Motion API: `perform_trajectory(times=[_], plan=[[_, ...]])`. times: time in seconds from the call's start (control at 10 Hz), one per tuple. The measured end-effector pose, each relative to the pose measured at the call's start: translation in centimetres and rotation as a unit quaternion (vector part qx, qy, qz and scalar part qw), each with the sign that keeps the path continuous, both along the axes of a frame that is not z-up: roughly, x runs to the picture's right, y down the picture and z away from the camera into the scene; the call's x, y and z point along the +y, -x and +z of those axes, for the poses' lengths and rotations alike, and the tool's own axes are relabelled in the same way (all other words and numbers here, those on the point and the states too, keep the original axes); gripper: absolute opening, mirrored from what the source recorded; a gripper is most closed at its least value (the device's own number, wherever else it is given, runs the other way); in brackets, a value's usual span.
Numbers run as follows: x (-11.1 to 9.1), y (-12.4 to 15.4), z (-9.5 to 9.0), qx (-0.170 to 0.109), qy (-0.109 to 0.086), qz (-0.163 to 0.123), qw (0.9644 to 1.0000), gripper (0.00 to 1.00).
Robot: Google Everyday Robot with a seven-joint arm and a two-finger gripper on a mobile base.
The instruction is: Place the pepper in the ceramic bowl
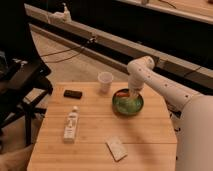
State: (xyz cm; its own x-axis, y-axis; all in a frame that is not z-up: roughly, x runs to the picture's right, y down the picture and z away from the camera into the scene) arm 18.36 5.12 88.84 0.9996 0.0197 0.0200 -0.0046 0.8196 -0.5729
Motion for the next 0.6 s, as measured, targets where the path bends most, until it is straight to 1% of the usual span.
perform_trajectory(times=[0.6], plan=[[0.0, 0.0, 0.0, 0.0, 0.0, 0.0, 1.0, 0.8]])
